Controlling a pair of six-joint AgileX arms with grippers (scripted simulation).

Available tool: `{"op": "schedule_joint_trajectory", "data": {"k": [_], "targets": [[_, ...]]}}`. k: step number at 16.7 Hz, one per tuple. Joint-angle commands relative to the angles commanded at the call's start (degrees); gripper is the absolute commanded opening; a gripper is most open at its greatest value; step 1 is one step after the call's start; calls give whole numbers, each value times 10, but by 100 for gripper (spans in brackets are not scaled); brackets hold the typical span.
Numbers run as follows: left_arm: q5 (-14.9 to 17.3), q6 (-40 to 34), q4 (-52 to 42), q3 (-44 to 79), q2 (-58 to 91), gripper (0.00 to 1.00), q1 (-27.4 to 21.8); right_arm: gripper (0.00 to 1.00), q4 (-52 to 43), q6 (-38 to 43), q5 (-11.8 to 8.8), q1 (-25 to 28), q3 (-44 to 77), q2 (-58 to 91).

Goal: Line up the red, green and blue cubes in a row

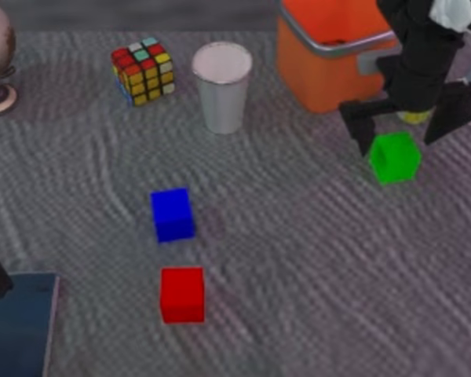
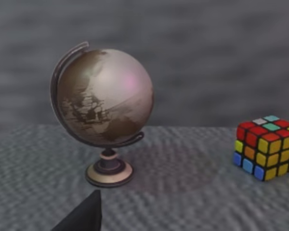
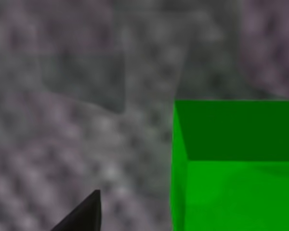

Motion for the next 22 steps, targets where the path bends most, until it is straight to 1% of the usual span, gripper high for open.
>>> {"op": "schedule_joint_trajectory", "data": {"k": [3, 8, 21, 22], "targets": [[0, 0, 0, 0, 0, 100, 0, 100, 61, 1, 0, 1, -53, 9], [0, 0, 0, 0, 0, 100, 0, 100, 72, 1, 0, 1, -63, 12], [0, 0, 0, 0, 0, 100, 0, 2, 72, 1, 0, 1, -63, 12], [0, 0, 0, 0, 0, 100, 0, 0, 72, 1, 0, 1, -63, 12]]}}
